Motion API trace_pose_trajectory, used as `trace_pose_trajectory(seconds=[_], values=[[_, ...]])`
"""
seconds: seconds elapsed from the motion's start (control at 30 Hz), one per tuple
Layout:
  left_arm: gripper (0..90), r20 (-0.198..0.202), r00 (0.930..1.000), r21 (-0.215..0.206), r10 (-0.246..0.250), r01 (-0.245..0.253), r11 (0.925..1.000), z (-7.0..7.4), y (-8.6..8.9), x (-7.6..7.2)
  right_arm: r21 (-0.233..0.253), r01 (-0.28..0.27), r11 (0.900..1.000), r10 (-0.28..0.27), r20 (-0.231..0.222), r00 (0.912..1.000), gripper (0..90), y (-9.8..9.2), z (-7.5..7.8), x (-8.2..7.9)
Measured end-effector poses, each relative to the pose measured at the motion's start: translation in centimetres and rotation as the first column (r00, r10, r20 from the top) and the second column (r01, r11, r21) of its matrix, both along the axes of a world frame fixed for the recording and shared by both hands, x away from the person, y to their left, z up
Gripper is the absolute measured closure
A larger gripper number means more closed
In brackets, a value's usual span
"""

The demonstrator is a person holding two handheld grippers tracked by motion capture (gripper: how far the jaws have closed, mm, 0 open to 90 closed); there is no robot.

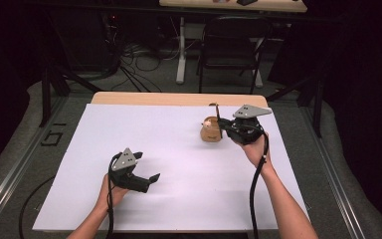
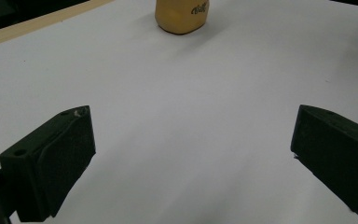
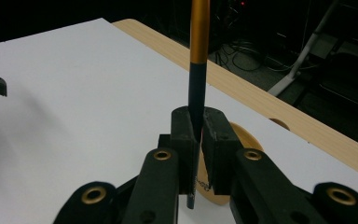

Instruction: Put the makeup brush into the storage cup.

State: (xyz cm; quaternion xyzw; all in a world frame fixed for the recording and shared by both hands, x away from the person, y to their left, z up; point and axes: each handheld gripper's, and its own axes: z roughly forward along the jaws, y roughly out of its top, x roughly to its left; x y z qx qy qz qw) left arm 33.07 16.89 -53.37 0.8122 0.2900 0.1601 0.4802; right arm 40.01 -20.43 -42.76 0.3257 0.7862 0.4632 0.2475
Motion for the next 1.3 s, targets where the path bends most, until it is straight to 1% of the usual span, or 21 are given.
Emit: trace_pose_trajectory(seconds=[0.23,0.43,0.97,1.03,1.3], values=[[0.0,-0.001,1.0000,-0.001,-0.002,0.002,1.0000,0.0,0.0,0.0,0.001,0.019,1.000,-0.019,-0.006,0.9998,83.8,-0.1,0.1,1.0],[0.0,0.000,1.0000,-0.002,0.000,0.000,1.0000,0.0,0.0,0.0,0.001,0.033,0.999,-0.033,-0.004,0.9994,83.8,-0.1,0.5,1.7],[0.0,0.002,1.0000,-0.005,0.000,0.000,1.0000,0.0,0.0,-0.1,-0.010,0.075,0.997,-0.074,0.018,0.9971,83.8,0.0,1.7,3.5],[0.0,0.004,1.0000,-0.003,0.001,-0.001,1.0000,0.1,0.0,-0.1,-0.013,0.080,0.997,-0.080,0.015,0.9967,83.8,0.0,1.8,3.7],[0.0,0.005,1.0000,-0.003,0.001,-0.001,1.0000,0.1,0.0,-0.1,-0.012,0.096,0.995,-0.096,0.029,0.9950,83.8,0.2,2.2,4.4]])
